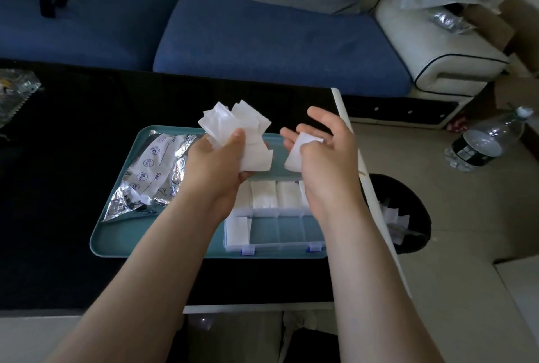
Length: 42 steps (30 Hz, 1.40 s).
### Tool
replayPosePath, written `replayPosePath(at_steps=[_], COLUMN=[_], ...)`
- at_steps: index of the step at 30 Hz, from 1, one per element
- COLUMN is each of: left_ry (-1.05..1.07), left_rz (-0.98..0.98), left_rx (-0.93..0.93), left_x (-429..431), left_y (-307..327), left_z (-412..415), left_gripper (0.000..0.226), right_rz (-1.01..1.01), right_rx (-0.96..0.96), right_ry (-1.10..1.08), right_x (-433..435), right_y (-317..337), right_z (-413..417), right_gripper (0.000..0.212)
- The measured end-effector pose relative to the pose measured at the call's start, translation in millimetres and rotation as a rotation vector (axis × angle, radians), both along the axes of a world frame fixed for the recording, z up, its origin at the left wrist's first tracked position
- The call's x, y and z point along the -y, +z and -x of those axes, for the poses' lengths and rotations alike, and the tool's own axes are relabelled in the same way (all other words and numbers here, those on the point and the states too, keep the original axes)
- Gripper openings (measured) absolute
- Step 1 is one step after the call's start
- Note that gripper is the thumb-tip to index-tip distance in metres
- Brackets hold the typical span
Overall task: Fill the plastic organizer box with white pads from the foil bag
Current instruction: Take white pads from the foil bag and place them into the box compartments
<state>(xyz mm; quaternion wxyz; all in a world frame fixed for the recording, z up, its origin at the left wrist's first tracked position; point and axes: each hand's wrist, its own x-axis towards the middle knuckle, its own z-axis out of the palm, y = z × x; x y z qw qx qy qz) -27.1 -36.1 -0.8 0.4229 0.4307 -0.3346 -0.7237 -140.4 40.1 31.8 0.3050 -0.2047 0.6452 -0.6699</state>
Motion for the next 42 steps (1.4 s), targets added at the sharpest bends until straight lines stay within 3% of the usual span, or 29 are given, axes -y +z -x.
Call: replayPosePath(at_steps=[4, 13, 18, 23, 35, 42], left_ry=[0.008, 0.021, 0.032, 0.000, -0.047, -0.060], left_rz=[-0.002, -0.100, -0.164, -0.170, -0.103, -0.075], left_rx=[-0.004, -0.093, -0.153, -0.177, -0.040, 0.001], left_x=[-4.1, -6.4, -1.1, -2.4, -4.9, -3.4], left_y=[-2.3, -1.1, 0.5, 5.2, 13.1, 11.2], left_z=[6.0, 10.9, 6.7, 6.0, 2.3, 1.9], left_gripper=[0.021, 0.026, 0.026, 0.028, 0.024, 0.027], right_rz=[0.132, -0.008, -0.190, -0.235, -0.262, -0.311], right_rx=[0.167, 0.174, -0.083, -0.203, -0.745, -0.800], right_ry=[-0.101, 0.022, 0.158, 0.163, 0.320, 0.375], right_x=[0.1, 1.7, -0.9, -1.8, -3.1, -1.8], right_y=[1.2, -1.6, -6.8, -9.3, -13.0, -14.4], right_z=[8.4, 2.9, -3.8, 2.4, 0.0, 2.0], right_gripper=[0.045, 0.040, 0.042, 0.036, 0.034, 0.033])
